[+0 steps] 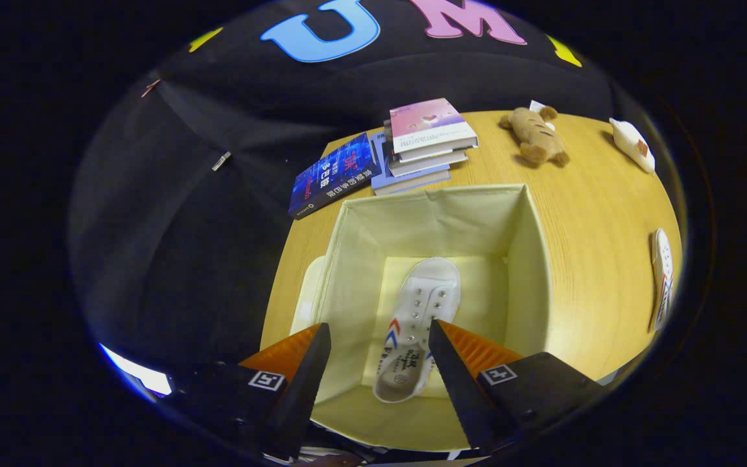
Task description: Open the storage box then place both shoes into the box .Put the left shoe in first, then the right shoe, with the right side of both shoes facing outward in a uniform manner.
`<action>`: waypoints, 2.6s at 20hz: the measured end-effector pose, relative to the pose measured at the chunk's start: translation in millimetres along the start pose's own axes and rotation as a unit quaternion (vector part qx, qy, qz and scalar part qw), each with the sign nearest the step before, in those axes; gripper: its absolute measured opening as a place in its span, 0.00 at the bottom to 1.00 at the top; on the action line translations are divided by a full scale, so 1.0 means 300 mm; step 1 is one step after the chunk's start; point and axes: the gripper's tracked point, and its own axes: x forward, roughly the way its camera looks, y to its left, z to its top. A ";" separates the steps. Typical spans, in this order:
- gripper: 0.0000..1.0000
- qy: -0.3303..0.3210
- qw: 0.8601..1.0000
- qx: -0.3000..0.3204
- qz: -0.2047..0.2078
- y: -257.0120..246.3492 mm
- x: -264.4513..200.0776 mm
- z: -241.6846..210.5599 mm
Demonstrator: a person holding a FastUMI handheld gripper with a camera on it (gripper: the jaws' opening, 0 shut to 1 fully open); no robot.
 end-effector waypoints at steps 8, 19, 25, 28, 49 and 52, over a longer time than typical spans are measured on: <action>0.99 -0.080 0.993 -0.089 -0.016 -0.247 -0.275 0.093; 0.98 -0.118 0.983 -0.103 -0.095 -0.886 -0.559 0.150; 0.99 -0.101 0.979 -0.099 -0.151 -1.284 -0.620 0.125; 0.99 -0.087 0.976 -0.093 -0.178 -1.463 -0.628 0.107; 0.90 0.064 0.980 -0.055 -0.182 -1.919 -0.392 -0.142; 0.53 0.062 0.986 -0.017 -0.157 -1.876 -0.368 -0.151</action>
